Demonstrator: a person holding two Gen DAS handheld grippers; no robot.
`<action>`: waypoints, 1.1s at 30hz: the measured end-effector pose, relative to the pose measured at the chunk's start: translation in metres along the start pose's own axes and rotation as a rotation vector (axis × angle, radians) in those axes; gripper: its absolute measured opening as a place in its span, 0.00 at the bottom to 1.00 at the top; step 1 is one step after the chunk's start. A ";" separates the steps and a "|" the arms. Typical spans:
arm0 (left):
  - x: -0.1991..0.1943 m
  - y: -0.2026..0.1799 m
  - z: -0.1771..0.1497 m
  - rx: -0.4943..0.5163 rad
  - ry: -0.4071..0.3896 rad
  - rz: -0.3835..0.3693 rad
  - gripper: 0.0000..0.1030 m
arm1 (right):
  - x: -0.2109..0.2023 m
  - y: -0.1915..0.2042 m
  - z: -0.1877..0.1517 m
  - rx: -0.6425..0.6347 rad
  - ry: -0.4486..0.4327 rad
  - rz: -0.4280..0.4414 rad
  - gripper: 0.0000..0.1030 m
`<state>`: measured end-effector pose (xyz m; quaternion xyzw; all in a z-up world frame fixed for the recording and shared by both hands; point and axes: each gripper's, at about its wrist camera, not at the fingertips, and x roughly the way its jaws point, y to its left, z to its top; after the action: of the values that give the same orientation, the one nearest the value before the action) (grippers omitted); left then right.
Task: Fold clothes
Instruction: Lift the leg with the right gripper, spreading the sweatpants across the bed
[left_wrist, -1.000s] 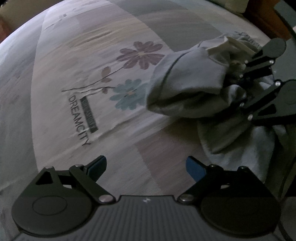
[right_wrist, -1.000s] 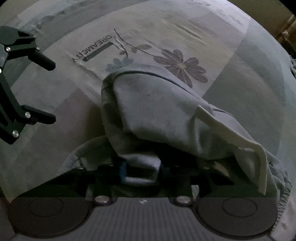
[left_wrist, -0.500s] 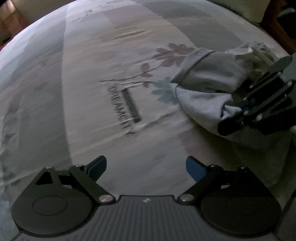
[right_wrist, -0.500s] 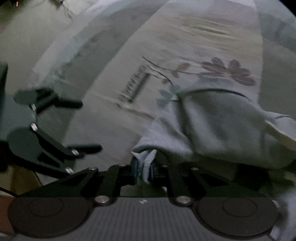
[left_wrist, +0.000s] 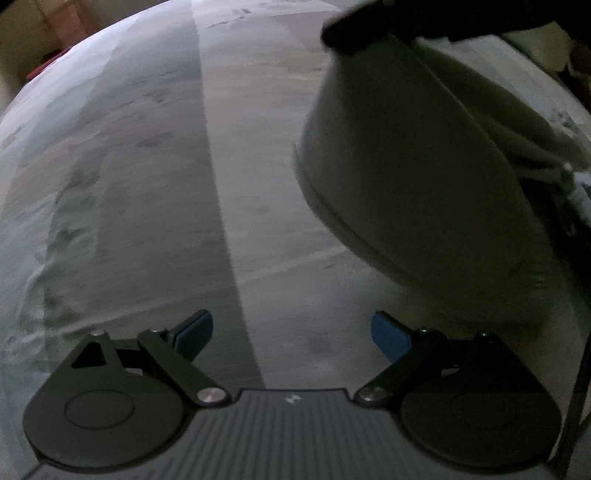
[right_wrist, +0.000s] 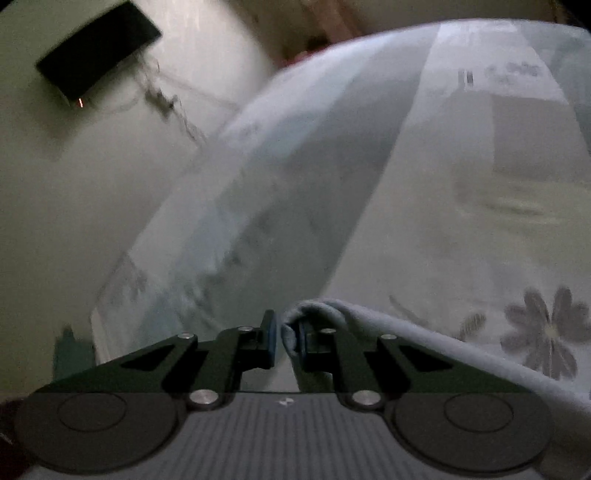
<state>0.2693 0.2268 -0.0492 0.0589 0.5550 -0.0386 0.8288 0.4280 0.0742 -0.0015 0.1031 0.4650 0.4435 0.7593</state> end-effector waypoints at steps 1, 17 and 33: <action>0.000 0.002 0.000 -0.008 -0.001 0.001 0.90 | 0.002 -0.003 0.002 0.009 0.005 -0.007 0.22; 0.017 -0.018 0.009 -0.035 0.015 -0.053 0.90 | -0.028 -0.065 -0.091 -0.026 0.259 -0.315 0.43; 0.011 -0.071 0.031 0.041 0.024 -0.062 0.90 | -0.031 -0.070 -0.141 0.040 0.394 -0.076 0.34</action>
<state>0.2932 0.1525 -0.0518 0.0592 0.5658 -0.0749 0.8190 0.3502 -0.0266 -0.0993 0.0118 0.6169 0.4168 0.6675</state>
